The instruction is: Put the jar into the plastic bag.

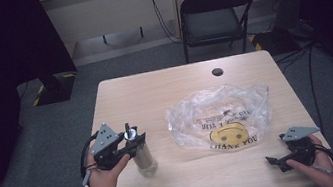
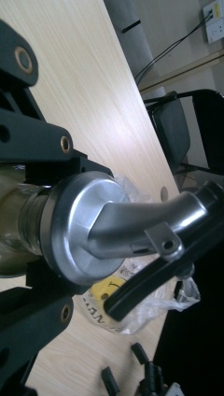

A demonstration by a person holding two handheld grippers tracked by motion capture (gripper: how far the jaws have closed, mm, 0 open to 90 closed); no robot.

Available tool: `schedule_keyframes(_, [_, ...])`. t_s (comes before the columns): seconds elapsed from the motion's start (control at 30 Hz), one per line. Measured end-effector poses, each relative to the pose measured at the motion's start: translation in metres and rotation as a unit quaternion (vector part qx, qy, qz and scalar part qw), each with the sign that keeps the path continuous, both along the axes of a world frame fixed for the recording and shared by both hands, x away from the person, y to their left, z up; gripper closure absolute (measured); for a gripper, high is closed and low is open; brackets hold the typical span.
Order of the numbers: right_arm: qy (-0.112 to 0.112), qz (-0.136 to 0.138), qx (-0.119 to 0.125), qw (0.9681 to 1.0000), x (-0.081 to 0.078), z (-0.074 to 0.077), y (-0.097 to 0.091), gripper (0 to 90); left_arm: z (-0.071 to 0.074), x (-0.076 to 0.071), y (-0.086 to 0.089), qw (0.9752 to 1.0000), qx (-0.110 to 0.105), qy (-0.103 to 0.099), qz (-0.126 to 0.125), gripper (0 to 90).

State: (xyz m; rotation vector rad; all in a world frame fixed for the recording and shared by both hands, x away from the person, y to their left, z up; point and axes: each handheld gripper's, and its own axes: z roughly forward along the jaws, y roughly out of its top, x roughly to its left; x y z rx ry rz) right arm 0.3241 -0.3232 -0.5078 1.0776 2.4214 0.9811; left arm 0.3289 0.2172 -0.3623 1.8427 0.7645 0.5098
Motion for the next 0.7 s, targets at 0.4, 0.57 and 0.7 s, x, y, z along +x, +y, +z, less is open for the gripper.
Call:
schedule_keyframes(0.4, [0.000,0.000,0.000,1.0000,0.000,0.000,0.000,0.0,0.028,0.011,-0.018,0.9996,-0.013,0.002,-0.025,60.5])
schedule_keyframes(0.57, [0.000,0.000,0.000,1.0000,0.000,0.000,0.000,0.0,0.042,0.020,-0.032,0.9991,-0.014,0.006,-0.039,60.4])
schedule_keyframes(0.7, [0.000,0.000,0.000,1.0000,0.000,0.000,0.000,0.0,0.048,0.025,-0.039,0.9988,-0.014,0.006,-0.046,60.4])
